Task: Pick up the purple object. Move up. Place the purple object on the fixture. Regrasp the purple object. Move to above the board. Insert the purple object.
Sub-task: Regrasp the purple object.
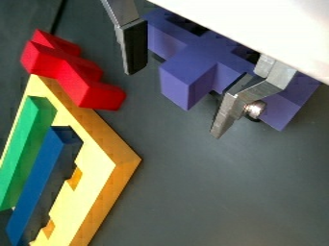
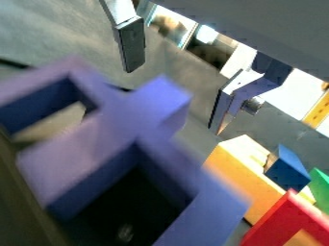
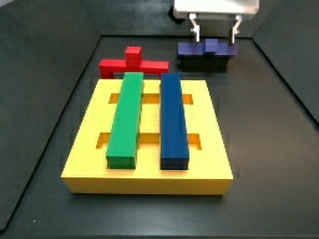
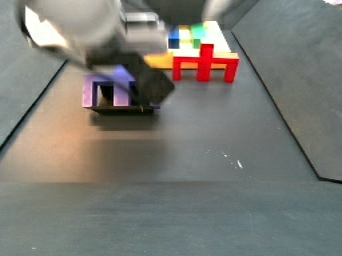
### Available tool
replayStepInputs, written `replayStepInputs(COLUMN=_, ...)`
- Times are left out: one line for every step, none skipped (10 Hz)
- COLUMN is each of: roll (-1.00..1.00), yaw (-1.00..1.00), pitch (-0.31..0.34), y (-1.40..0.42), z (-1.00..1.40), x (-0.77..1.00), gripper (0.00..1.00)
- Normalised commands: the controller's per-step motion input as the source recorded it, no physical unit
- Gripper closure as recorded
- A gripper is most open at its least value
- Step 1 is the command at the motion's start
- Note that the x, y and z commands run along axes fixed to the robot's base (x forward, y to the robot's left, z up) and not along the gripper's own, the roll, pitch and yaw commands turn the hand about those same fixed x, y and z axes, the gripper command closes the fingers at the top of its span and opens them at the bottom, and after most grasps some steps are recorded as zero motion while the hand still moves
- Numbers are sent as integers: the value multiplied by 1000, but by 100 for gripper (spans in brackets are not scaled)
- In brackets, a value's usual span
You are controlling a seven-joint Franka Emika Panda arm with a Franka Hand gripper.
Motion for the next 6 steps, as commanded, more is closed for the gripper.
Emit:
replayStepInputs(roll=1000, yaw=151, pitch=197, y=-123, z=423, x=123, gripper=0)
replayStepInputs(roll=1000, yaw=197, pitch=223, y=-120, z=360, x=171, gripper=0)
replayStepInputs(roll=1000, yaw=243, pitch=194, y=-106, z=286, x=146, gripper=0)
replayStepInputs(roll=1000, yaw=289, pitch=180, y=-37, z=200, x=126, gripper=0)
replayStepInputs(roll=1000, yaw=311, pitch=126, y=0, z=71, x=34, gripper=0)
replayStepInputs(roll=1000, yaw=303, pitch=71, y=0, z=0, x=0, gripper=0)
